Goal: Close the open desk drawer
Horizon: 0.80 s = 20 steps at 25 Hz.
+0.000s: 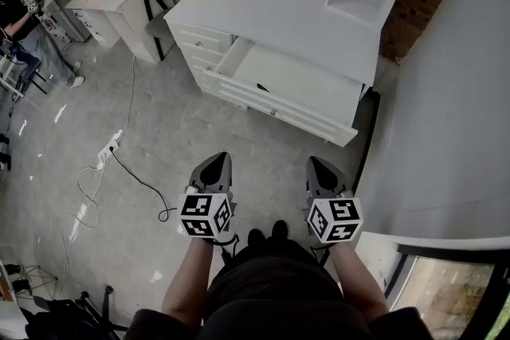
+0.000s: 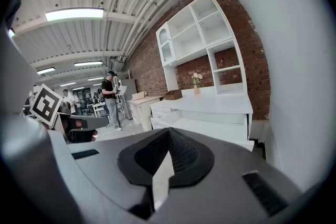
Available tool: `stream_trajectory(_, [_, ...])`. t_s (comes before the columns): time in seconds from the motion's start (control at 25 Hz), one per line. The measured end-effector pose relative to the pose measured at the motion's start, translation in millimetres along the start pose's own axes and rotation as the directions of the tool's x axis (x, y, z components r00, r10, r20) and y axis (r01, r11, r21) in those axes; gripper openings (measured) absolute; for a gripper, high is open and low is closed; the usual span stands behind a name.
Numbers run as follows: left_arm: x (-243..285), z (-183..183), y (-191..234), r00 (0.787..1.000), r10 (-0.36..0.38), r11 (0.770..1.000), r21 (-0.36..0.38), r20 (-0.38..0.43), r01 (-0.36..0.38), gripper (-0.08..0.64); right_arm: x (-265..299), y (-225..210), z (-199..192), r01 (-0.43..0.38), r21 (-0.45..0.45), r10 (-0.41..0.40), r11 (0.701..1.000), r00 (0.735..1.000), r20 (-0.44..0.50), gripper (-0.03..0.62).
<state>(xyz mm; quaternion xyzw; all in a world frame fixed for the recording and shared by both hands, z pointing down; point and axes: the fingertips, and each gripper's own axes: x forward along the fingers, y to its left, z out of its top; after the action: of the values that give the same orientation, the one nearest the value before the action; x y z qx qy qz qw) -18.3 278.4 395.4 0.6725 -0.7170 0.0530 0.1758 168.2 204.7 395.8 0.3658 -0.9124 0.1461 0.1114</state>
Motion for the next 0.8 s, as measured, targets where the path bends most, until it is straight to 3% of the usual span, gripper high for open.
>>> stream_trajectory(0.32, [16.6,1.0,-1.4,1.0,0.016,1.0,-0.007,-0.002,-0.016,0.009,10.7,-14.9,5.0,-0.005,0.032,0.004,0.999,1.0,0.025,0.005])
stream_trajectory(0.8, [44.7,-3.4,-7.6,0.999,0.043,0.999,-0.012,-0.022,-0.044,0.009,27.9,-45.2,-9.8,0.006,0.07,-0.003,0.998,0.999,-0.045,0.005])
